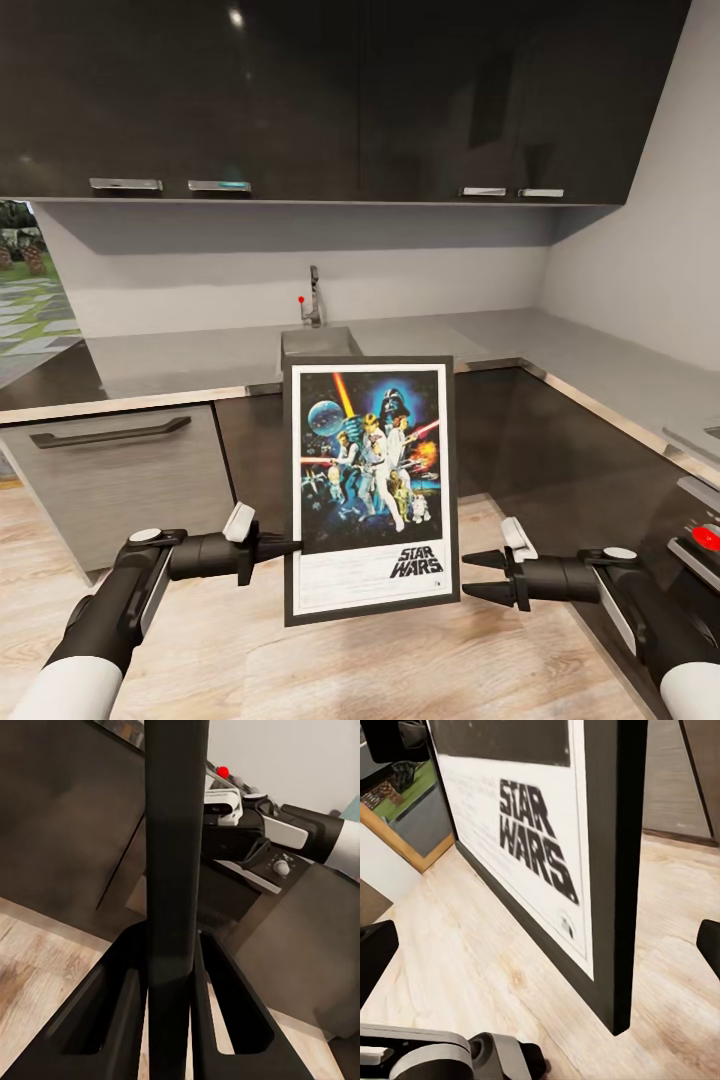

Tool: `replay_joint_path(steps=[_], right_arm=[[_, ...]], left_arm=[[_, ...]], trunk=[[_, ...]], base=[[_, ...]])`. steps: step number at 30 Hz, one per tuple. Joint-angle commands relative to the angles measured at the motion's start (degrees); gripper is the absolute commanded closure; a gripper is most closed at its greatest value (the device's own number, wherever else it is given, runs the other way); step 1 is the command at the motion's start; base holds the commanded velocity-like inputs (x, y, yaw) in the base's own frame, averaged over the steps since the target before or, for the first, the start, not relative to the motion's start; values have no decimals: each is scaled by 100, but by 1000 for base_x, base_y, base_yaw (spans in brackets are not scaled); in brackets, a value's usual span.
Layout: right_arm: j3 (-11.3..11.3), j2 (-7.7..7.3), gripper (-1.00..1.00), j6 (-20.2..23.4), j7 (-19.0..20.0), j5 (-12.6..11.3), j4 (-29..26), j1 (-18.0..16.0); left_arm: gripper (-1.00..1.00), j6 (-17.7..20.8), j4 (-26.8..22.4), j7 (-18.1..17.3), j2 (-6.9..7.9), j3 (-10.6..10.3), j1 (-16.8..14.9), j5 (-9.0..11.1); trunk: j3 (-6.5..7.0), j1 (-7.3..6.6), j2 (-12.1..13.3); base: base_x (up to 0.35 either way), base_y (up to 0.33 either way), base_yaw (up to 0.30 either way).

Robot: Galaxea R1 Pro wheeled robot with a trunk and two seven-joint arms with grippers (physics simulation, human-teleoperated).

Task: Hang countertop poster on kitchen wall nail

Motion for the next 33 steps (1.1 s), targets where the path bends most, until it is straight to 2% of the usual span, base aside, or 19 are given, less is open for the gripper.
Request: replay_joint_path(steps=[1, 7, 12, 33], right_arm=[[-3, 0, -100, 60, 21, -2, -1, -3], [-3, 4, -100, 60, 21, -2, 5, -3], [-2, 7, -100, 60, 21, -2, 6, -3], [5, 9, -100, 53, 13, -2, 6, -3]], left_arm=[[100, 20, -6, -32, -3, 8, -4, -32], [100, 20, -15, -32, -13, -25, -4, -32], [100, 20, -18, -32, -20, -139, -4, -32], [100, 20, -19, -32, -28, -163, -4, -32]], trunk=[[-6, 0, -3], [-6, 0, -3], [-6, 0, -3], [-6, 0, -3]], base=[[0, 0, 0], [0, 0, 0], [0, 0, 0], [0, 0, 0]])
